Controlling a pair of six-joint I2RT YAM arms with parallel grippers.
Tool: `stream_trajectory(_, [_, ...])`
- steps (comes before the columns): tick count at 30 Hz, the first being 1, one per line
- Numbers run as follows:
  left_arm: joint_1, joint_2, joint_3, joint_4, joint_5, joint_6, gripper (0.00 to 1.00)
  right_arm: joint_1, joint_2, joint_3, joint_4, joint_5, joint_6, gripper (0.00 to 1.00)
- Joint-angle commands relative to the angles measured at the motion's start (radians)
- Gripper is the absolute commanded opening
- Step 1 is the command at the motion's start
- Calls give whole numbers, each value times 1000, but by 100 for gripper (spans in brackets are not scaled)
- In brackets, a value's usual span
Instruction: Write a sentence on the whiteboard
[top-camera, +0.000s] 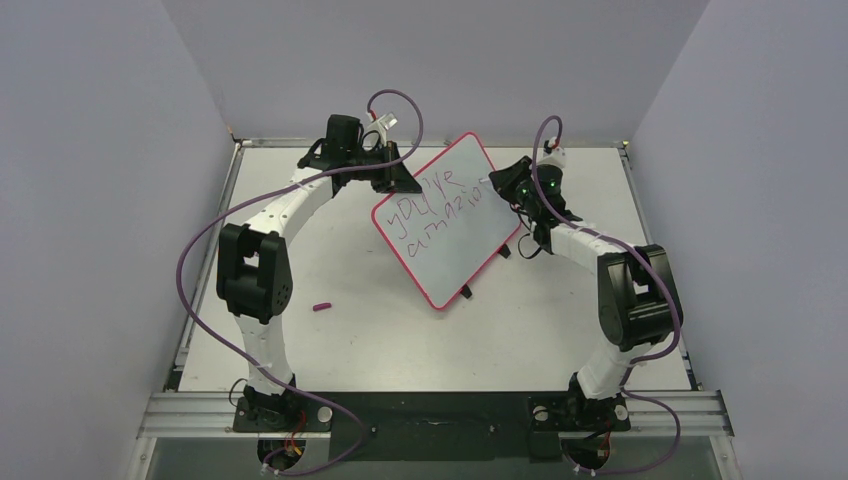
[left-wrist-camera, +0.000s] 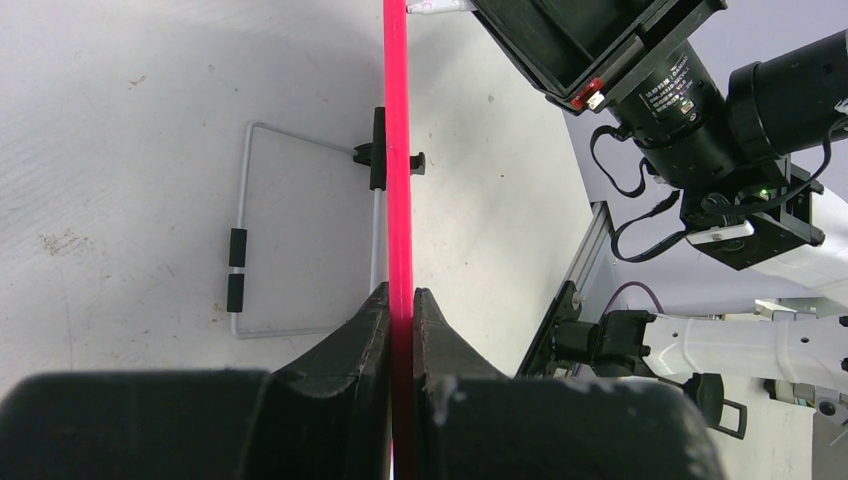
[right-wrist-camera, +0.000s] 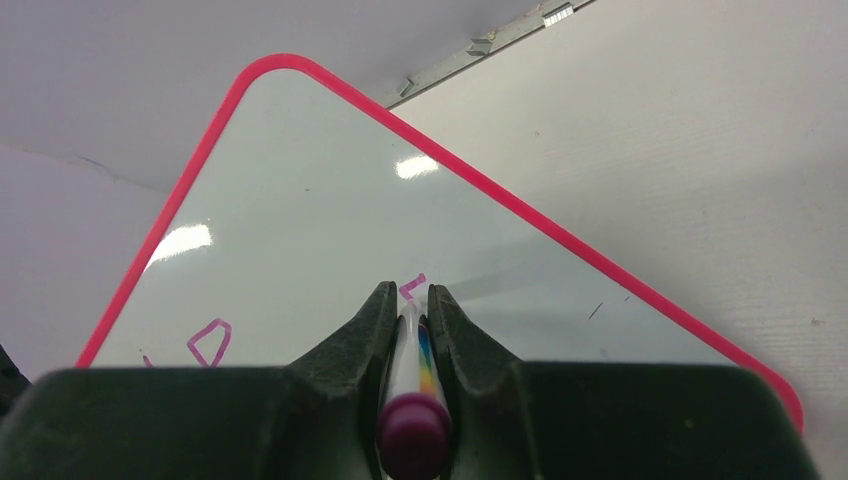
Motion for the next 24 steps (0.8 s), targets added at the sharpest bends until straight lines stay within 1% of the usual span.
stream_trajectory(1, [-8,-92,29,86,102,-3,0,11,-37,-27,12,-1,-17,0])
stream_trajectory(24, [-8,-95,29,84,102,-2,0,-8,-26,2,-12,26,-20,0])
